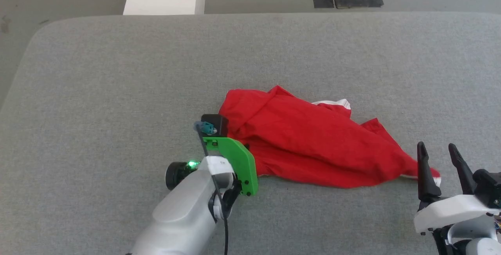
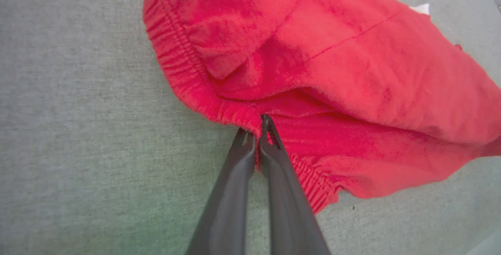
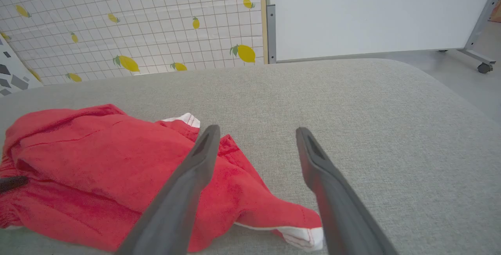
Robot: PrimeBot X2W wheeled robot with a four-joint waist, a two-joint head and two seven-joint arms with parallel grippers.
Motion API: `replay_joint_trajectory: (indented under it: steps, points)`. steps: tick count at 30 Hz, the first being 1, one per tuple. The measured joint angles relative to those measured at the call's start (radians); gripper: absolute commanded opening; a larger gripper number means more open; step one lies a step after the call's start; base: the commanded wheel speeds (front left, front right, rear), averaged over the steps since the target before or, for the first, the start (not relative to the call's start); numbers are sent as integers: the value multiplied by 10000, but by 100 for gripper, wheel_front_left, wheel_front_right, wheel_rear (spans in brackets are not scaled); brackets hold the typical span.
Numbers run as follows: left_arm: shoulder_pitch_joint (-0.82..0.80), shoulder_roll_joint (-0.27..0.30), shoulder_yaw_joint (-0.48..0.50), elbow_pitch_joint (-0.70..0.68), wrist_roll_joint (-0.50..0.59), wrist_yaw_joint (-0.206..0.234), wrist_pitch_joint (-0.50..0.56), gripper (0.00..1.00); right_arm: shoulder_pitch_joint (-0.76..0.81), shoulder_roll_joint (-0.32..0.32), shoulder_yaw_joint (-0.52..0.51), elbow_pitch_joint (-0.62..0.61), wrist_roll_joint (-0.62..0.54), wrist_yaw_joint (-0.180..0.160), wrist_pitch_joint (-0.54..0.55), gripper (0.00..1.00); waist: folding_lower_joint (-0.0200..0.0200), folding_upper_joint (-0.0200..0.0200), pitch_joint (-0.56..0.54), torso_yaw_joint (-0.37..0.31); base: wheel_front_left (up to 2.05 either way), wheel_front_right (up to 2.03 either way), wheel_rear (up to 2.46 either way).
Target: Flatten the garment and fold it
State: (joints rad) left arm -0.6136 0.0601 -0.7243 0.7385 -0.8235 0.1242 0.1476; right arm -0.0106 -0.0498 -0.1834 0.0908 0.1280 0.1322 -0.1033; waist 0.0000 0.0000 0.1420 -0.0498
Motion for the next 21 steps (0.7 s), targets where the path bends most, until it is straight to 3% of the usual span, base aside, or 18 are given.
replay_joint_trajectory:
  steps: [3,7,13,15,18,21]
  points:
    - [230,228,44,-639,71,6,-570,0,21,0,-61,0,-4,0,4,100,0,0,-127,85,0,0,0]
    - [1080,874,-31,-2209,278,244,-581,0,130,0,-134,-46,-23,0,35,100,0,0,-265,284,0,0,0]
    - [2692,2581,207,-5716,360,1662,311,0,178,0,-105,-167,-23,0,79,100,0,0,-444,603,0,0,0]
    - [2895,2920,437,-6450,355,1985,447,0,179,0,-52,-199,-21,0,79,100,0,0,-448,662,0,0,0]
    - [2831,3081,704,-6736,265,2203,648,0,177,2,75,-251,-4,0,77,100,0,0,-361,671,0,0,0]
    - [2368,2917,911,-5940,167,2192,740,0,134,0,242,-309,23,0,77,100,0,0,-198,602,0,0,0]
